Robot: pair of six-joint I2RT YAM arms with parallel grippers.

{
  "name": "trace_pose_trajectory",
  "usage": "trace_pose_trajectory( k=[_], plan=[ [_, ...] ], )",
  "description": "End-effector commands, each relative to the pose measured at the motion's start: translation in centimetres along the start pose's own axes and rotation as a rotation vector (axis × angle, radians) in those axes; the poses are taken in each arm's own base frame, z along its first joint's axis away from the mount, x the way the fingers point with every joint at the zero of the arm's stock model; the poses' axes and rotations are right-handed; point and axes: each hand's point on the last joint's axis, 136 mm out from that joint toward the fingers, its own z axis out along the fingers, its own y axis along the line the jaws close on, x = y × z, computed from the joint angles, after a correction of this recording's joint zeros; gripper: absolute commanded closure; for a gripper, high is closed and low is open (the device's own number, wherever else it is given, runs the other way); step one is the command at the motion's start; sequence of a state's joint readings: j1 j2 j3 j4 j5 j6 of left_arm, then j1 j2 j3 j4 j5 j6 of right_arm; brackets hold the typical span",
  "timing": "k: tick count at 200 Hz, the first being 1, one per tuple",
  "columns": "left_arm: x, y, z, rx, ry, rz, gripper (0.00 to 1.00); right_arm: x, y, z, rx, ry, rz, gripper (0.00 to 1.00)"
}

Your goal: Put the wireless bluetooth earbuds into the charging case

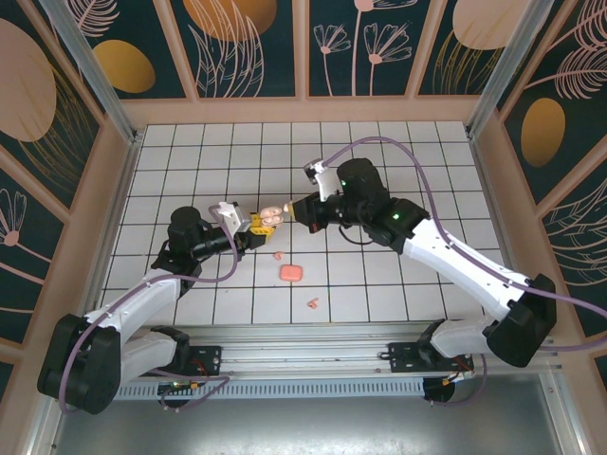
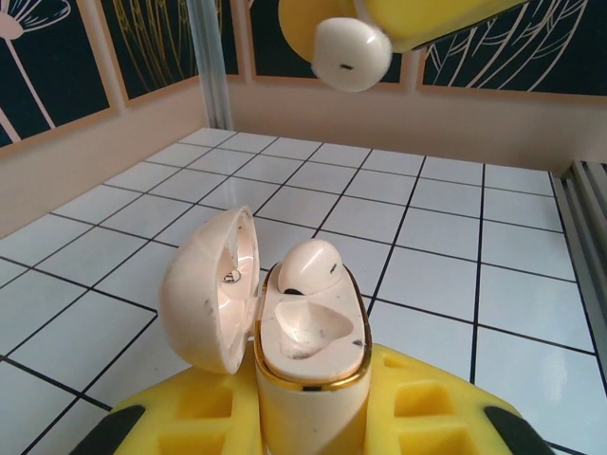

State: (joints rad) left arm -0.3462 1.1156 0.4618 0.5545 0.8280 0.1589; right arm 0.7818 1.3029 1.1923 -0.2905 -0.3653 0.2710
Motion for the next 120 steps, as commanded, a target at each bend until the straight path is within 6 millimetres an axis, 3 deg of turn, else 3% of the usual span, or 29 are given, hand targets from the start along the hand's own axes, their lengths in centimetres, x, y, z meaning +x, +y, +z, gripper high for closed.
trace_pose_trajectory(
  k=[1, 45, 93, 120],
  plan=[
    [-1.1, 0.4, 0.2, -0.011, -0.009, 0.041, 0.83, 2.6, -1.6, -1.0, 0.017, 0.077, 0.117, 0.93],
    [-0.8, 0.5, 0.1, -0.016, 0.004, 0.040, 0.83, 7.6, -7.4, -2.4, 0.174, 0.166, 0.485, 0.93],
    [-0.6, 0.5, 0.2, -0.015, 0.011, 0.039, 0.82, 14.3, -10.7, -2.9, 0.306, 0.235, 0.815, 0.93],
    [-0.5, 0.4, 0.2, -0.011, 0.012, 0.033, 0.82, 16.3, -12.1, -3.2, 0.361, 0.235, 0.902, 0.93]
  ],
)
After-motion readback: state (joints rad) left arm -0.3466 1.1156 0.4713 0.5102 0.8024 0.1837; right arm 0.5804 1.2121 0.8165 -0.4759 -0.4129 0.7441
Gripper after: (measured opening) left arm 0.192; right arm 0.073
